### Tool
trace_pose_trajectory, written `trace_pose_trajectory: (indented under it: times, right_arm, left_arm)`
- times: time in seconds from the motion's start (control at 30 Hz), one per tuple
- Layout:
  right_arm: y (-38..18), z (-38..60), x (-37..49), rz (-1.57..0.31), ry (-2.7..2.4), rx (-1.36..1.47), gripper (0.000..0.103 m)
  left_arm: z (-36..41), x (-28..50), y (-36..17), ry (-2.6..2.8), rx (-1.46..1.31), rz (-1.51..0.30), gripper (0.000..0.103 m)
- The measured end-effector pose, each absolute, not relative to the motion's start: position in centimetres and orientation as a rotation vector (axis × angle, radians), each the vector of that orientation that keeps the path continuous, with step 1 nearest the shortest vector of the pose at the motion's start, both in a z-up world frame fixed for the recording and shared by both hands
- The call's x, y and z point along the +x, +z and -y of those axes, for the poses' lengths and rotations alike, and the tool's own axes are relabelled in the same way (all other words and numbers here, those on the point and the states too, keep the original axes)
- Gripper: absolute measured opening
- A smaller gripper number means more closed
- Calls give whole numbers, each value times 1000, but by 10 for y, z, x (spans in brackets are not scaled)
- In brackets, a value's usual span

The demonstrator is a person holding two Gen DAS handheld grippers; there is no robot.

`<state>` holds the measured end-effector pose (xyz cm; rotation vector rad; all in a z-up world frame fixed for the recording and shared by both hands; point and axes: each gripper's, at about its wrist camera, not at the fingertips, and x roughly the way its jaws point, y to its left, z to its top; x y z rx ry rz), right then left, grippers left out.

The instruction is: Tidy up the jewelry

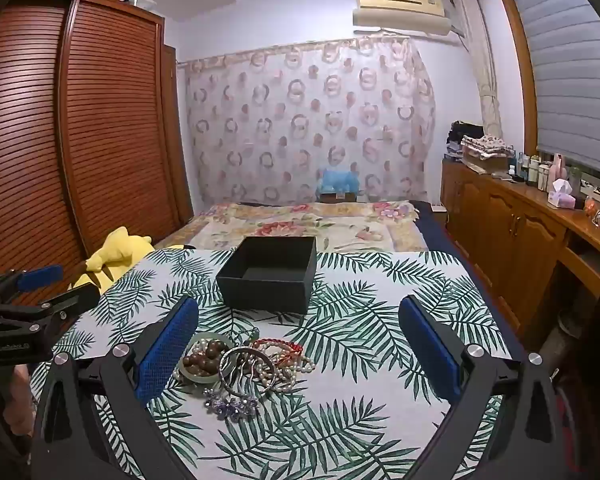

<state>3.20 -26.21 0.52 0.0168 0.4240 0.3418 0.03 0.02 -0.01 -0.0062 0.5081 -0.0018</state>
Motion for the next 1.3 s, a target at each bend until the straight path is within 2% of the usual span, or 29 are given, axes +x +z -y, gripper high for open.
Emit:
trace_pose_trajectory:
  times: [1.3]
  right_arm:
    - [6, 262, 31, -422, 344, 20, 101]
  left_arm:
    - [6, -2, 8, -5, -10, -498, 96]
